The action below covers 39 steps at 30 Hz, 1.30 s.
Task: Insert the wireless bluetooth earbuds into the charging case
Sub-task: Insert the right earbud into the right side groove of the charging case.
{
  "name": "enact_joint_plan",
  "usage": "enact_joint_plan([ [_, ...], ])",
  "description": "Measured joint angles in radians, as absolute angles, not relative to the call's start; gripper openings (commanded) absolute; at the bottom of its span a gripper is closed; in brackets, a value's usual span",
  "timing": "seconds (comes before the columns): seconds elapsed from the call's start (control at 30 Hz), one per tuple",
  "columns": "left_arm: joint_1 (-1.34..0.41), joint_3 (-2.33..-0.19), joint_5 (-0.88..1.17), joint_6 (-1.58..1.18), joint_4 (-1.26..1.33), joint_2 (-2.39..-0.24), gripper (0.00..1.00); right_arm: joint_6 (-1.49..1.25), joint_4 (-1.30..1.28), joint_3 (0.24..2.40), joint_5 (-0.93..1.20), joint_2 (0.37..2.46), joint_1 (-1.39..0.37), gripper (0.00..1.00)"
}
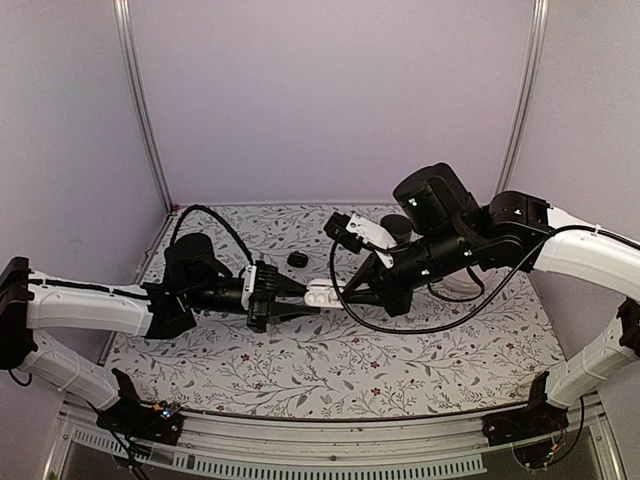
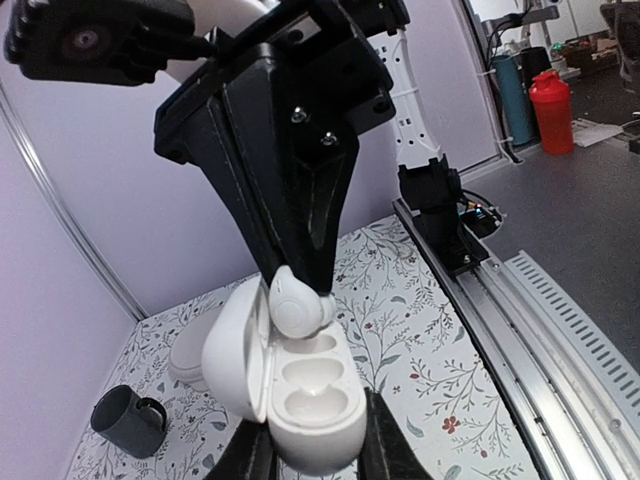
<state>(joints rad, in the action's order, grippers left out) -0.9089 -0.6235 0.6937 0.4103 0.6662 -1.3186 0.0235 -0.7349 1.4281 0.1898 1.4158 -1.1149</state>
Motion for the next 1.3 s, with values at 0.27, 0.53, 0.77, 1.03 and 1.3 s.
enact_joint_plan([
  [0.27,-0.907,-0.634,0.747,0.34,0.66,-1.341,0.0,0.043,-0.734,1.448,0.192,1.442,-1.123,0.03],
  [0.53,-0.905,-0.605,0.75,0.239,0.751,-1.367,0.0,0.039,-0.734,1.451,0.188,1.457,-1.125,0.03],
  [0.77,-0.884,-0.602,0.786,0.184,0.808,-1.379,0.0,0.038,-0.771,1.483,0.161,1.457,-1.125,0.03],
  [1.03,-0.878,-0.596,0.799,0.173,0.814,-1.379,0.0,0.038,-0.796,1.486,0.155,1.46,-1.125,0.03],
  [1.3,-0.872,-0.593,0.809,0.162,0.809,-1.379,0.0,0.046,-0.809,1.501,0.156,1.479,-1.125,0.03],
])
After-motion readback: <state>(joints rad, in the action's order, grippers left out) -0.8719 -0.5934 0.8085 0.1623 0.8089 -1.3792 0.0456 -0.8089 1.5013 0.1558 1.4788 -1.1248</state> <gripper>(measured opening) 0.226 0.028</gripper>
